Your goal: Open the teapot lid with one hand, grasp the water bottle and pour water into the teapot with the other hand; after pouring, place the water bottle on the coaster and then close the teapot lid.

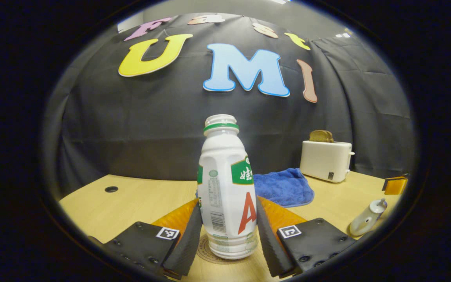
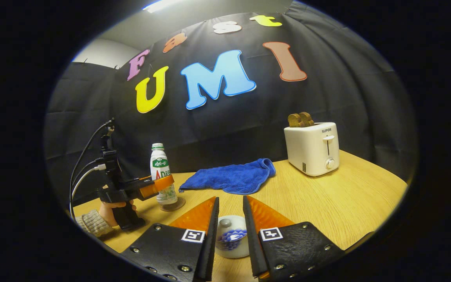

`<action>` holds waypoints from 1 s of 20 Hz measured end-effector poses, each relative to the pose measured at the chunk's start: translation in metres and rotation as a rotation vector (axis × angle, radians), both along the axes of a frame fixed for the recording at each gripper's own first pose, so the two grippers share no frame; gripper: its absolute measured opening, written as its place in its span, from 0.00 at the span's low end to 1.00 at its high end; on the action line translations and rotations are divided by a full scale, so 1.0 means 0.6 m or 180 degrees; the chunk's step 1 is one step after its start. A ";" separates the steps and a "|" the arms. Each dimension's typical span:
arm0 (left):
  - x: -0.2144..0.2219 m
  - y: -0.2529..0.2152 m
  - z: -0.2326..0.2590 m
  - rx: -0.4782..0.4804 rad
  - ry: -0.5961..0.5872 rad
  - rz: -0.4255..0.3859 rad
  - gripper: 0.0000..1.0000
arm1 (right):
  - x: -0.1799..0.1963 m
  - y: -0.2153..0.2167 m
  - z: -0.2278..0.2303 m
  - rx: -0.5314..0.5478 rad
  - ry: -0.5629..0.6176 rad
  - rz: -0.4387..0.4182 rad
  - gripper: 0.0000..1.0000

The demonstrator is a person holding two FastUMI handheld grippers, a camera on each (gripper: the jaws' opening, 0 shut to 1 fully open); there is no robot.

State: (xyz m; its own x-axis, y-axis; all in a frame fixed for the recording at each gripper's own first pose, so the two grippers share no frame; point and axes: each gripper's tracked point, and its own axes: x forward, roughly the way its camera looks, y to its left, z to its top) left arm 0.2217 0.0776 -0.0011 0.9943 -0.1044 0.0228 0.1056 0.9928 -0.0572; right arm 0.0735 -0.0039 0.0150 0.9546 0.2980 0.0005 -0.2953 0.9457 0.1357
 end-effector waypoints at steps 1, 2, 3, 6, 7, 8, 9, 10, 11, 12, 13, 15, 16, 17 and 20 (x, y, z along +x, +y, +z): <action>0.004 0.004 -0.006 -0.0001 0.0021 0.0025 0.77 | 0.000 -0.001 0.000 0.0001 -0.0005 -0.0003 0.37; 0.007 0.007 -0.010 0.0018 0.0045 0.0042 0.77 | 0.000 0.000 0.001 0.0007 -0.0009 0.0001 0.37; 0.008 0.009 -0.008 0.0033 0.0026 0.0062 0.74 | 0.000 0.000 0.001 0.0012 -0.0012 0.0002 0.37; 0.006 0.008 -0.018 0.0105 0.0114 0.0045 0.80 | 0.001 -0.002 0.001 -0.0002 -0.0012 -0.0017 0.37; 0.003 0.007 -0.019 0.0121 0.0114 0.0047 0.77 | 0.001 -0.003 0.002 -0.0007 -0.0017 -0.0021 0.37; 0.003 0.008 -0.017 0.0111 0.0113 0.0052 0.77 | 0.000 -0.004 0.003 -0.0009 -0.0026 -0.0026 0.37; 0.003 0.010 -0.016 0.0099 0.0119 0.0057 0.77 | 0.000 -0.005 0.005 -0.0010 -0.0035 -0.0035 0.37; 0.001 0.008 -0.016 0.0095 0.0138 0.0035 0.83 | 0.000 -0.006 0.005 -0.0001 -0.0041 -0.0041 0.37; -0.001 0.001 -0.022 0.0088 0.0171 -0.0008 0.85 | 0.000 -0.007 0.006 0.0014 -0.0041 -0.0041 0.37; -0.004 -0.003 -0.026 0.0107 0.0212 -0.0029 0.85 | 0.000 -0.007 0.006 0.0032 -0.0037 -0.0038 0.37; -0.007 -0.003 -0.033 0.0159 0.0274 -0.0018 0.86 | 0.000 -0.007 0.008 0.0051 -0.0033 -0.0032 0.37; -0.012 0.001 -0.039 0.0225 0.0355 0.0003 0.77 | 0.000 -0.008 0.007 0.0073 -0.0023 -0.0028 0.37; -0.013 0.002 -0.039 0.0218 0.0378 0.0002 0.84 | 0.000 -0.007 0.007 0.0078 -0.0019 -0.0028 0.37; -0.015 0.001 -0.040 0.0200 0.0391 0.0003 0.85 | 0.000 -0.007 0.008 0.0081 -0.0023 -0.0026 0.37; -0.020 0.002 -0.042 0.0160 0.0407 0.0019 0.89 | -0.001 -0.007 0.009 0.0085 -0.0027 -0.0020 0.37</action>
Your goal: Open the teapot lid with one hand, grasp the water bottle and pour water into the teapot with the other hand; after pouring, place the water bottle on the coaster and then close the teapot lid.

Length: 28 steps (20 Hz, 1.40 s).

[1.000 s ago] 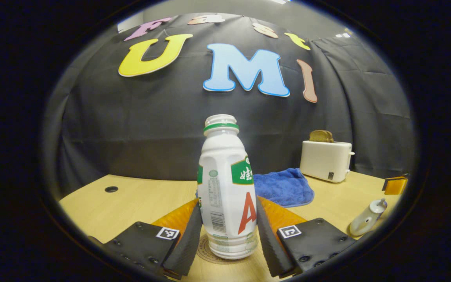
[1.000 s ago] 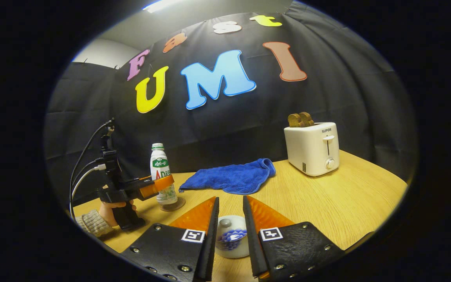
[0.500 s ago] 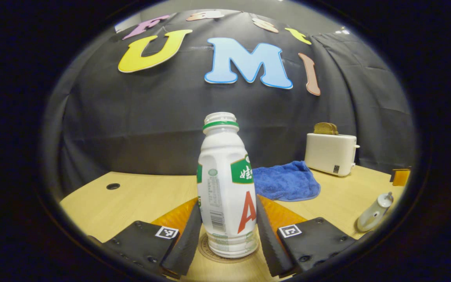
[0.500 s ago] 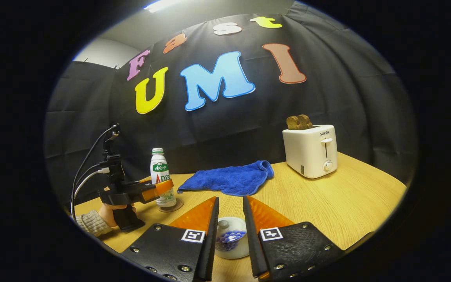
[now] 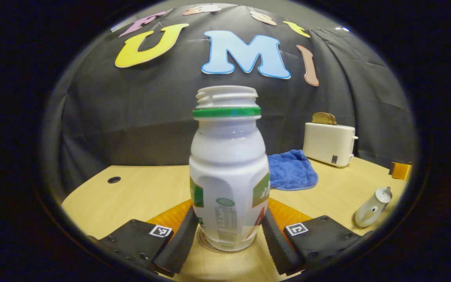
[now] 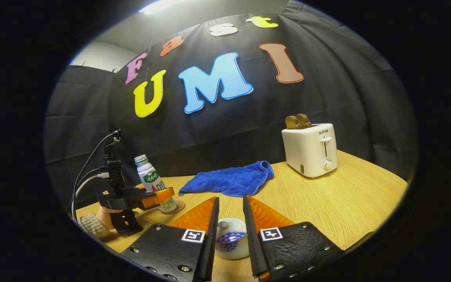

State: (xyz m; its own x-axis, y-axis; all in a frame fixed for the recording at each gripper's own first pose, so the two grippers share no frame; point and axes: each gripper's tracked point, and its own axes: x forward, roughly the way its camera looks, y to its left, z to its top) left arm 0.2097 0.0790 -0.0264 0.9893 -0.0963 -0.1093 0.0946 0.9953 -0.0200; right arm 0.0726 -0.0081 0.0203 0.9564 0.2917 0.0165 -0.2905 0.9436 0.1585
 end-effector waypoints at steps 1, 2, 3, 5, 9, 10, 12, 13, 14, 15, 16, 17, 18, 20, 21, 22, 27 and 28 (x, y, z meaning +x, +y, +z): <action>-0.002 -0.002 -0.001 -0.0008 0.0012 -0.0006 0.90 | 0.000 0.001 0.000 0.0003 0.0003 0.0005 0.37; -0.003 -0.001 0.000 -0.0010 0.0022 -0.0008 0.93 | -0.001 0.001 0.000 0.0006 0.0006 0.0010 0.37; -0.002 0.000 -0.001 -0.0011 0.0031 -0.0006 0.96 | -0.001 0.002 0.000 0.0006 0.0007 0.0011 0.37; -0.004 -0.007 0.000 -0.0018 0.0039 -0.0034 0.96 | 0.000 0.002 -0.001 0.0009 0.0010 0.0015 0.37; -0.009 -0.014 0.010 0.0057 0.0047 -0.0038 0.92 | 0.001 0.003 -0.001 0.0008 0.0013 0.0027 0.37; -0.011 -0.014 0.011 0.0073 0.0049 -0.0031 0.92 | 0.001 0.004 -0.002 0.0003 0.0016 0.0028 0.37; -0.018 -0.013 0.014 0.0078 0.0041 -0.0012 0.88 | 0.000 0.005 -0.003 -0.0003 0.0021 0.0039 0.37; -0.022 -0.014 0.017 0.0076 0.0019 -0.0002 0.93 | -0.001 0.006 -0.003 -0.0007 0.0024 0.0043 0.37; -0.027 -0.014 0.022 0.0074 0.0006 -0.0001 0.96 | 0.001 0.006 -0.003 -0.0011 0.0025 0.0044 0.37; -0.032 -0.016 0.023 0.0074 -0.0005 0.0002 0.93 | 0.000 0.006 -0.003 -0.0012 0.0023 0.0047 0.37; -0.039 -0.019 0.025 0.0080 -0.0009 -0.0002 0.93 | 0.000 0.007 -0.003 -0.0010 0.0021 0.0051 0.37; -0.044 -0.019 0.028 0.0084 -0.0018 -0.0004 0.93 | -0.001 0.007 -0.002 -0.0008 0.0020 0.0054 0.37; -0.053 -0.020 0.031 0.0080 -0.0032 0.0001 0.87 | -0.001 0.008 -0.002 -0.0005 0.0019 0.0060 0.37; -0.069 -0.023 0.034 0.0071 -0.0046 0.0014 0.99 | -0.003 0.010 -0.001 -0.0001 0.0015 0.0073 0.37; -0.076 -0.025 0.036 0.0065 -0.0058 0.0025 0.99 | -0.004 0.011 0.002 -0.0002 0.0005 0.0081 0.37; -0.084 -0.026 0.042 0.0058 -0.0081 0.0024 0.99 | -0.005 0.012 0.002 -0.0008 -0.0010 0.0082 0.37; -0.127 -0.035 0.055 0.0002 -0.0153 0.0048 0.99 | -0.015 0.021 0.014 -0.0019 -0.0085 0.0114 0.37; -0.136 -0.037 0.058 -0.0016 -0.0185 0.0061 0.99 | -0.018 0.023 0.019 -0.0022 -0.0123 0.0115 0.37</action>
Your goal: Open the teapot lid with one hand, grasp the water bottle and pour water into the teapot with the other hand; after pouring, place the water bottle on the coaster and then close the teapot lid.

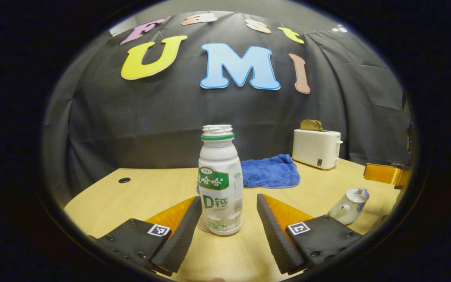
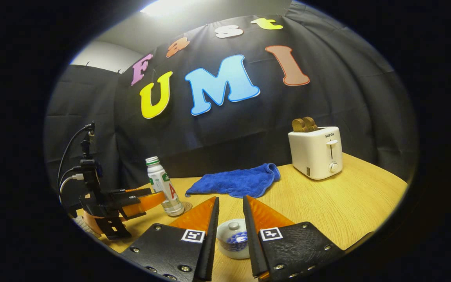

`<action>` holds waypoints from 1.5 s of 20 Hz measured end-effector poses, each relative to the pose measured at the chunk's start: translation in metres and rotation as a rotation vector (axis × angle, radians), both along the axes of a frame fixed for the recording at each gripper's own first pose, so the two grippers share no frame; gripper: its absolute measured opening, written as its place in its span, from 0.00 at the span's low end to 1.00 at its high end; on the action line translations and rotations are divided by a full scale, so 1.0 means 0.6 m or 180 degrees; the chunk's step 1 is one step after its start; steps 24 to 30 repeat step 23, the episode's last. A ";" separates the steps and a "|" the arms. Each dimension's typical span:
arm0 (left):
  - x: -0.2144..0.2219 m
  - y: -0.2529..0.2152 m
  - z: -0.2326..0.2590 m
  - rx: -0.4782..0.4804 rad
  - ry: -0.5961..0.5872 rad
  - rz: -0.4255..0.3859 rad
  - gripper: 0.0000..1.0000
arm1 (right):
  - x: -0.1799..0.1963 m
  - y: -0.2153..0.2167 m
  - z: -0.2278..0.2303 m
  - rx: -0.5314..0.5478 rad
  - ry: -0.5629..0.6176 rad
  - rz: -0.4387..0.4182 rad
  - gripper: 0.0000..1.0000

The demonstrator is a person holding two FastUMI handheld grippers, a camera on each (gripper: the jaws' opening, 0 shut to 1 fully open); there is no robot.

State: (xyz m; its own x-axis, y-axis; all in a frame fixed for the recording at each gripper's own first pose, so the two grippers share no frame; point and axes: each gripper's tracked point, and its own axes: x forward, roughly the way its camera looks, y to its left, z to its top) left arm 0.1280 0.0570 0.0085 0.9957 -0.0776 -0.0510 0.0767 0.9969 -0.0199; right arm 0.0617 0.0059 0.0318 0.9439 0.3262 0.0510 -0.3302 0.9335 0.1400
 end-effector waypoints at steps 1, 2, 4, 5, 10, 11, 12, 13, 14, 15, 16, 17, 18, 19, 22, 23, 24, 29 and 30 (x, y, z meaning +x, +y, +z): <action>-0.010 -0.001 0.004 -0.0012 -0.0038 0.0003 0.99 | -0.001 0.000 0.003 -0.0025 -0.0029 -0.0011 0.37; -0.016 -0.003 0.006 -0.0015 -0.0054 0.0002 0.99 | -0.002 0.002 0.001 -0.0061 -0.0040 -0.0023 0.37; -0.030 -0.003 0.004 -0.0027 -0.0040 0.0038 0.93 | -0.007 0.001 -0.001 -0.0138 -0.0041 -0.0099 0.37; -0.041 -0.006 0.008 -0.0036 -0.0067 0.0045 0.94 | -0.012 0.004 -0.003 -0.0159 -0.0031 -0.0135 0.37; -0.134 -0.033 0.038 -0.0231 -0.0282 0.0008 0.99 | -0.065 0.037 -0.017 -0.0241 0.0063 -0.0263 0.37; -0.157 -0.038 0.044 -0.0267 -0.0349 0.0008 0.99 | -0.078 0.044 -0.016 -0.0259 0.0059 -0.0295 0.37; -0.178 -0.042 0.050 -0.0290 -0.0408 0.0015 0.87 | -0.090 0.050 -0.017 -0.0283 0.0044 -0.0329 0.37; -0.194 -0.046 0.053 -0.0314 -0.0455 0.0016 0.93 | -0.100 0.056 -0.016 -0.0305 0.0035 -0.0368 0.37; -0.206 -0.052 0.053 -0.0329 -0.0476 -0.0009 0.99 | -0.110 0.064 -0.016 -0.0324 0.0015 -0.0407 0.37; -0.218 -0.055 0.051 -0.0318 -0.0494 -0.0009 0.93 | -0.119 0.073 -0.015 -0.0334 -0.0011 -0.0428 0.37; -0.230 -0.051 0.050 -0.0277 -0.0510 0.0032 0.93 | -0.127 0.082 -0.014 -0.0341 -0.0044 -0.0447 0.37; -0.238 -0.045 0.053 -0.0222 -0.0538 0.0071 0.93 | -0.135 0.093 -0.013 -0.0344 -0.0080 -0.0456 0.37; -0.247 -0.043 0.057 -0.0171 -0.0577 0.0106 0.93 | -0.139 0.104 -0.013 -0.0344 -0.0115 -0.0462 0.37; -0.252 -0.044 0.057 -0.0128 -0.0605 0.0132 0.93 | -0.143 0.113 -0.012 -0.0347 -0.0142 -0.0470 0.37; -0.263 -0.048 0.059 -0.0072 -0.0667 0.0162 0.99 | -0.148 0.130 -0.018 -0.0340 -0.0170 -0.0502 0.37; -0.263 -0.051 0.056 -0.0069 -0.0675 0.0168 0.99 | -0.149 0.131 -0.019 -0.0349 -0.0170 -0.0523 0.37; -0.263 -0.051 0.056 -0.0069 -0.0675 0.0168 0.99 | -0.149 0.131 -0.019 -0.0349 -0.0170 -0.0523 0.37; -0.263 -0.051 0.056 -0.0069 -0.0675 0.0168 0.99 | -0.149 0.131 -0.019 -0.0349 -0.0170 -0.0523 0.37; -0.263 -0.051 0.056 -0.0069 -0.0675 0.0168 0.99 | -0.149 0.131 -0.019 -0.0349 -0.0170 -0.0523 0.37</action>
